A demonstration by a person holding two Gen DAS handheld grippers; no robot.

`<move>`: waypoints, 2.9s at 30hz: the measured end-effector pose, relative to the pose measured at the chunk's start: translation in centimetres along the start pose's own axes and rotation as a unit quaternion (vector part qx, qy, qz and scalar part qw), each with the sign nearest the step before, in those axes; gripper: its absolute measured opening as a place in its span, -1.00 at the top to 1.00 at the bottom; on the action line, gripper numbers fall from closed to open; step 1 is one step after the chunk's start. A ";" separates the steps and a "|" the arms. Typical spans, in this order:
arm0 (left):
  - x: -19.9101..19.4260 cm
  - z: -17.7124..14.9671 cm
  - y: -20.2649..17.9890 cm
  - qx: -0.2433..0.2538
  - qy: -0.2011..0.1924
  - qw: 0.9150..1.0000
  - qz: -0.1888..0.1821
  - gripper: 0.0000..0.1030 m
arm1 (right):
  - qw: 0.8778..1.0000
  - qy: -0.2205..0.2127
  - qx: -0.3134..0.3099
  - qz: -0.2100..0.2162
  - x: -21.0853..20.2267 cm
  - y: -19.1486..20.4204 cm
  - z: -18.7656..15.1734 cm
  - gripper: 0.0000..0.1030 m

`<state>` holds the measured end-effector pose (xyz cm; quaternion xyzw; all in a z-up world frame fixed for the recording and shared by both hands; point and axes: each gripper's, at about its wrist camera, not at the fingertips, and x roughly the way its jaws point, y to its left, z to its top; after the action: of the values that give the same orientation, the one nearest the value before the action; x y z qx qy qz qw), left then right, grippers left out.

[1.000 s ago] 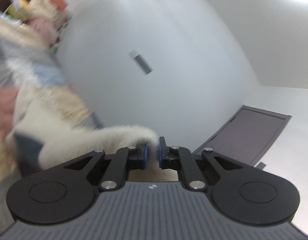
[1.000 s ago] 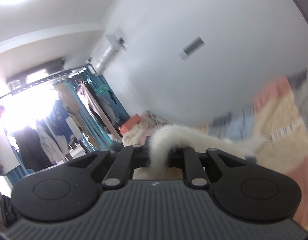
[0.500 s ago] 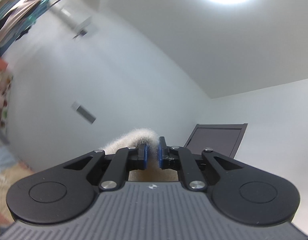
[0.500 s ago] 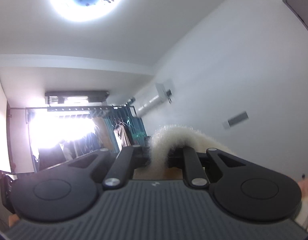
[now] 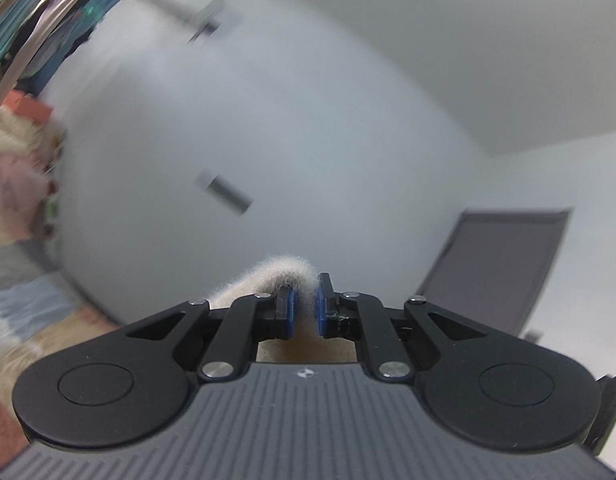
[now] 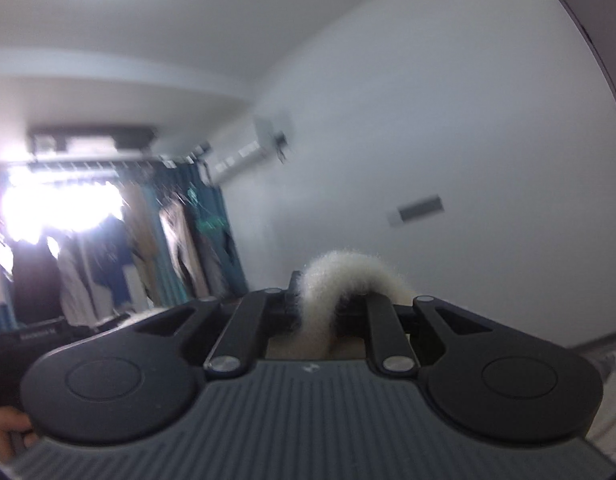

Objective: Fold large clothes

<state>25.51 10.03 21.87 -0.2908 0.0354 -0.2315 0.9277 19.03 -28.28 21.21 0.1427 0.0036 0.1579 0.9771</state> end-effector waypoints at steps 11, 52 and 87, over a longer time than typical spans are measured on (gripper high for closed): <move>21.0 -13.2 15.6 0.010 0.102 0.991 0.084 0.76 | 0.991 0.064 0.046 -0.106 16.0 -10.0 -12.7 0.71; 25.1 -27.3 23.2 0.123 0.250 0.941 0.193 0.05 | 0.966 0.215 -0.043 -0.137 18.5 -15.2 -28.2 0.15; -3.3 -35.7 18.3 0.097 0.255 0.941 0.201 0.04 | 0.964 0.251 -0.053 -0.077 -3.7 1.4 -33.8 0.15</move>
<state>22.90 6.07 -18.14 -0.1172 0.3058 -0.1086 0.9386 13.31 -18.79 -10.98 0.0459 0.2509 0.1131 0.9603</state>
